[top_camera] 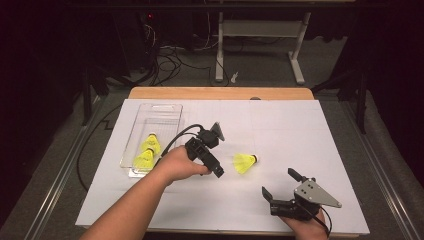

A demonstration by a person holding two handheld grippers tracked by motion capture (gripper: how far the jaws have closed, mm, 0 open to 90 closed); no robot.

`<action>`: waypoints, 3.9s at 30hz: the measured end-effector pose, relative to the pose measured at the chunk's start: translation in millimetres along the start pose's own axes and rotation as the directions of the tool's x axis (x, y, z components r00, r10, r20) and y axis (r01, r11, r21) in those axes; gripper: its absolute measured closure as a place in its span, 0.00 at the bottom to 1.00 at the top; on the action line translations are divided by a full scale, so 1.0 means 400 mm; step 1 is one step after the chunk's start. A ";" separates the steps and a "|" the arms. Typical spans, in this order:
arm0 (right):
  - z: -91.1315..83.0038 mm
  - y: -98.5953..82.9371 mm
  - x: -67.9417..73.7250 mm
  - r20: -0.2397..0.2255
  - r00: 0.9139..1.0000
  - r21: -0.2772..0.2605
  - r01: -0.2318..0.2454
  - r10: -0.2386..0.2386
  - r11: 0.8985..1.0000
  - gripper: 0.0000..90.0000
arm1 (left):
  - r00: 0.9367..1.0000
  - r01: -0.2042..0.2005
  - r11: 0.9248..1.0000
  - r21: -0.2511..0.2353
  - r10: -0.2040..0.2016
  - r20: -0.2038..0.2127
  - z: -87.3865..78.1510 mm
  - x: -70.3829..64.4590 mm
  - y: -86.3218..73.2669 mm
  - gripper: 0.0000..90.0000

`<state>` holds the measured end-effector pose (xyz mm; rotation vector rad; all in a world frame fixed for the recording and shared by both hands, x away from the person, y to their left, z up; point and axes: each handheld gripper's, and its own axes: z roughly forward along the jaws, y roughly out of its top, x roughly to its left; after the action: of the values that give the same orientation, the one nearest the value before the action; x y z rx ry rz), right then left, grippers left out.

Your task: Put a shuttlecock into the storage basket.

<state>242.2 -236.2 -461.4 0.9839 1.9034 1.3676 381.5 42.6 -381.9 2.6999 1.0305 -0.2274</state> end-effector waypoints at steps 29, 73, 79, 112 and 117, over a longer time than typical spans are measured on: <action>-0.005 0.000 -0.005 -0.009 1.000 -0.010 -0.016 0.016 1.000 0.00 | 0.999 -0.042 0.999 -0.013 0.042 -0.006 0.094 0.000 0.114 0.24; -0.007 -0.003 -0.011 -0.010 1.000 -0.010 -0.020 0.020 1.000 0.01 | 0.983 -0.183 0.974 -0.135 0.179 -0.039 0.129 -0.016 0.154 0.99; -0.008 -0.003 -0.010 -0.009 1.000 -0.010 -0.018 0.018 1.000 0.01 | 0.982 -0.189 0.974 -0.127 0.187 -0.030 0.113 -0.021 0.146 1.00; -0.004 -0.001 -0.008 -0.003 1.000 -0.008 -0.016 0.016 1.000 0.01 | 0.991 -0.123 0.982 -0.143 0.129 0.037 0.060 0.013 0.033 1.00; -0.006 -0.001 -0.007 0.000 1.000 -0.010 -0.016 0.016 1.000 0.01 | 0.993 -0.106 0.983 -0.152 0.112 0.033 0.042 0.024 0.009 1.00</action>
<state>241.8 -239.9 -460.8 0.9965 1.8903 1.3849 390.0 41.2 -399.7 2.5948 0.8496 -0.1769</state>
